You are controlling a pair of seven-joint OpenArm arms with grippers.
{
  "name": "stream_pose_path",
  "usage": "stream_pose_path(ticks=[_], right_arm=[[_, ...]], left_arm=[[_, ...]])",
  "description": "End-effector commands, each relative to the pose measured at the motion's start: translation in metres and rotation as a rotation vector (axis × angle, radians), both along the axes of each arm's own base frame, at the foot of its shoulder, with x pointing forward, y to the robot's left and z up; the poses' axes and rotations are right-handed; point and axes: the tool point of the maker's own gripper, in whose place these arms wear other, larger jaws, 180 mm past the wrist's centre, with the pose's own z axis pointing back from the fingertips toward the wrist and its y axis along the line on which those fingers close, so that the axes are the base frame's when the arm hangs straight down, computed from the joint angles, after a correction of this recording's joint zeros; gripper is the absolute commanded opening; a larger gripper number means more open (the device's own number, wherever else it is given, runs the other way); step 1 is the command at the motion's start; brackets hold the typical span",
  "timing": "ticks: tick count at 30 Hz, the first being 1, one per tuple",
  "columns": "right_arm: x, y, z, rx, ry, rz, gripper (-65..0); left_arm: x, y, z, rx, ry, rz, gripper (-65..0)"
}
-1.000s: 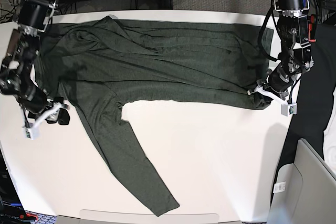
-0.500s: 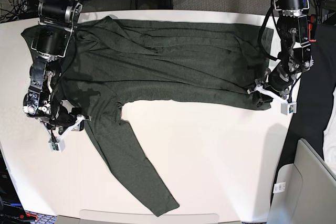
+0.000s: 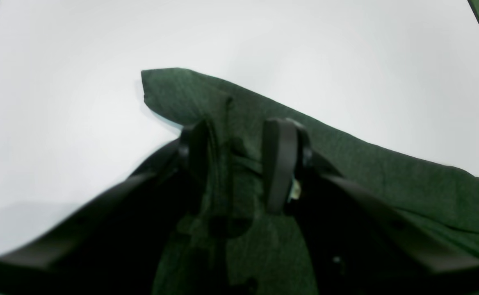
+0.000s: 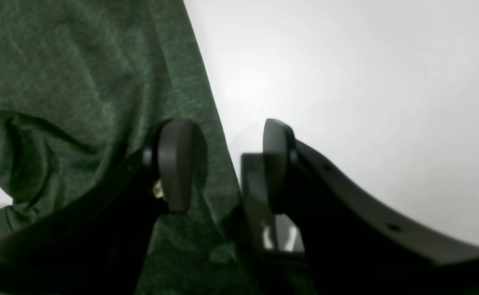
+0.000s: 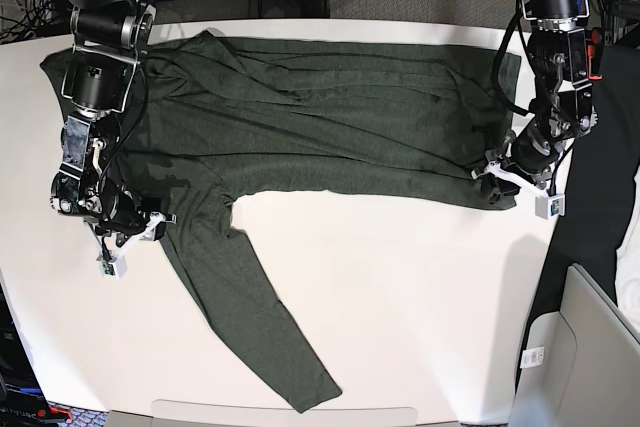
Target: Fold the T-shirt properly
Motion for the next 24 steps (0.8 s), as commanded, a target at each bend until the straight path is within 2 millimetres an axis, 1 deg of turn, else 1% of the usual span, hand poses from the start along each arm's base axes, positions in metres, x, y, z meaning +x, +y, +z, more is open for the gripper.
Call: stream_pose_path(ticks=[1, 4, 9, 11, 14, 16, 21, 24], right_arm=[[0.000, 0.000, 0.003, -0.008, 0.019, 0.008, -36.4], [-0.005, 0.008, -0.002, -0.007, 0.066, 0.028, -36.5], [-0.006, 0.019, -0.005, -0.026, 0.087, 0.071, -36.5], [-0.007, 0.020, -0.005, -0.043, 0.092, 0.088, -36.5], [-0.013, 0.022, -0.010, -0.047, 0.135, 0.097, -37.0], [-0.017, 0.021, -0.011, -0.049, 0.161, 0.099, -40.9], [-0.021, 0.019, -0.011, -0.057, 0.207, 0.103, -57.5], [-0.020, 0.017, -0.008, -0.057, 0.198, 0.096, -64.8]], left_arm=[[0.011, 0.005, 0.019, 0.011, -0.059, -0.001, -42.6], [0.012, 0.005, 0.019, 0.011, -0.060, -0.001, -42.6], [0.013, 0.004, 0.023, 0.013, -0.070, -0.004, -42.6], [0.013, 0.002, 0.027, 0.016, -0.081, -0.010, -42.6], [0.014, 0.002, 0.028, 0.017, -0.085, -0.011, -42.6], [0.014, 0.002, 0.028, 0.017, -0.084, -0.010, -42.6], [0.014, 0.002, 0.028, 0.017, -0.084, -0.011, -42.6], [0.014, 0.002, 0.028, 0.017, -0.084, -0.011, -42.8]])
